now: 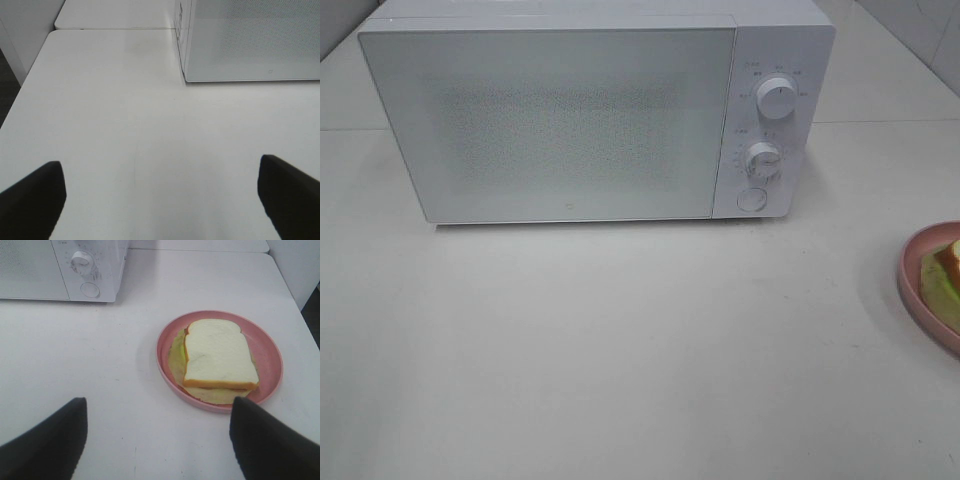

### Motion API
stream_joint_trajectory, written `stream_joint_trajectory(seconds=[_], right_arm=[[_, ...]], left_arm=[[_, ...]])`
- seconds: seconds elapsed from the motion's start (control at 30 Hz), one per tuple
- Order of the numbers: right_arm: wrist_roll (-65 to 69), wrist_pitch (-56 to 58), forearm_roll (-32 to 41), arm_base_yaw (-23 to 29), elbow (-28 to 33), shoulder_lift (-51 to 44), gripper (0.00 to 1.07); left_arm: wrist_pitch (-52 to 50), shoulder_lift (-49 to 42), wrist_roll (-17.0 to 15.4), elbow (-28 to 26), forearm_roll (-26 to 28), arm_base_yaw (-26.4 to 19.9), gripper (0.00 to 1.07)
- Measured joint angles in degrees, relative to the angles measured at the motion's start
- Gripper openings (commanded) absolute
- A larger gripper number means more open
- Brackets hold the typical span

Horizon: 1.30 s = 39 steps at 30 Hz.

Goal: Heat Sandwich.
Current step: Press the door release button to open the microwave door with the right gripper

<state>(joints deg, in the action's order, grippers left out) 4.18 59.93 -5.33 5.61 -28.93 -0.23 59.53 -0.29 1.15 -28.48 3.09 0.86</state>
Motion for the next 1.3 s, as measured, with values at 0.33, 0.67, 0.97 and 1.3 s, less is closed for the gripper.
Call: stream_joint_trajectory(seconds=[0.33,0.67,0.97,1.3], right_arm=[[0.0,0.0,0.0,0.0,0.0,0.0,0.76],[0.0,-0.2,0.0,0.0,-0.7,0.9,0.76],[0.1,-5.4,0.0,0.0,-1.4,8.6,0.76],[0.1,-14.3,0.0,0.0,-1.4,17.3,0.76]], left_arm=[[0.0,0.0,0.0,0.0,0.0,0.0,0.98],[0.0,0.0,0.0,0.0,0.0,0.0,0.98],[0.0,0.0,0.0,0.0,0.0,0.0,0.98],[0.0,0.0,0.0,0.0,0.0,0.0,0.98]])
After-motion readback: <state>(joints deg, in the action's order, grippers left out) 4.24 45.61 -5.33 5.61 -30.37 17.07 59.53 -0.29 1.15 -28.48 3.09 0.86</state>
